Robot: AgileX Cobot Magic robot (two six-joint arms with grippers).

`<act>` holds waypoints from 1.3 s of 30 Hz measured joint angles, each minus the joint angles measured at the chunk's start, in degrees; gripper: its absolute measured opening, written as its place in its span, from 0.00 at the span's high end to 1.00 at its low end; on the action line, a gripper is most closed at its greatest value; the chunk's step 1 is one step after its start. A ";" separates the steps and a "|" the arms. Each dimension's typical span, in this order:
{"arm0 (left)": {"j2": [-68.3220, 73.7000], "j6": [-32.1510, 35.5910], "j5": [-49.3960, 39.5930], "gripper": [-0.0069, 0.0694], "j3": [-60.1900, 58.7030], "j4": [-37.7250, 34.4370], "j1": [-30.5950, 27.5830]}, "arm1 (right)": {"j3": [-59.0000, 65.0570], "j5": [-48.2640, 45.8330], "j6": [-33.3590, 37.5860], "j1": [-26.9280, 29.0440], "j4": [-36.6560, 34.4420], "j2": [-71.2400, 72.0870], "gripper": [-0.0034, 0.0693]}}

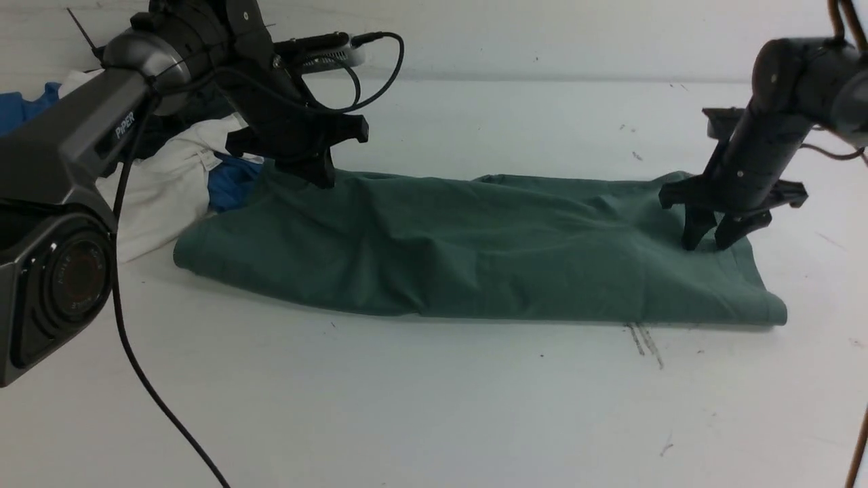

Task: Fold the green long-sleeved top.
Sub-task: Use the right arm to clamp the right edge of the fabric

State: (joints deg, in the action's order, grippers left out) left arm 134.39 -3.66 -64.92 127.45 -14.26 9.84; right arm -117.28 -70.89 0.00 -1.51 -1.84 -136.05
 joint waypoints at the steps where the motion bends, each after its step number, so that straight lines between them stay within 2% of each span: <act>1: 0.00 0.00 -0.22 0.91 0.00 0.00 0.00 | 0.00 0.00 0.00 0.25 0.00 -0.43 0.45; 4: 0.00 0.13 -1.22 0.91 0.00 0.00 0.00 | 0.00 0.31 -0.49 1.30 -0.09 -0.55 0.40; 8: 0.00 0.17 -1.27 0.91 0.00 0.00 0.00 | 0.00 0.41 -0.44 2.21 -0.36 -0.55 0.39; 13: 0.00 0.17 -1.28 0.91 0.00 0.00 0.00 | -0.06 0.45 2.20 2.27 -1.36 -0.85 0.48; 19: 0.00 0.17 -3.62 0.91 0.00 0.00 0.00 | -1.80 0.11 4.25 2.56 -0.96 -0.98 0.91; 21: 0.00 0.17 -4.62 0.91 0.00 0.00 0.00 | -2.12 0.11 4.02 2.56 0.04 -0.36 0.94; 31: 0.00 0.17 -5.66 0.91 0.00 0.00 0.00 | -2.20 0.05 0.00 2.56 2.89 3.69 0.93; 33: 0.00 0.17 -5.66 0.91 0.00 0.00 0.00 | -1.30 0.05 -0.85 2.56 2.89 3.15 0.91; 37: 0.00 0.17 -5.66 0.91 0.00 0.00 0.00 | 0.21 0.05 -0.99 2.56 3.32 1.80 0.80; 39: 0.00 0.17 -5.66 0.91 0.00 0.00 0.00 | 0.65 0.09 -1.07 2.56 4.47 1.26 0.70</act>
State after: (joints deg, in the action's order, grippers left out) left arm 134.39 -3.49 -70.58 127.45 -14.26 9.84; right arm -116.63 -70.79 -1.07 1.05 2.63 -134.79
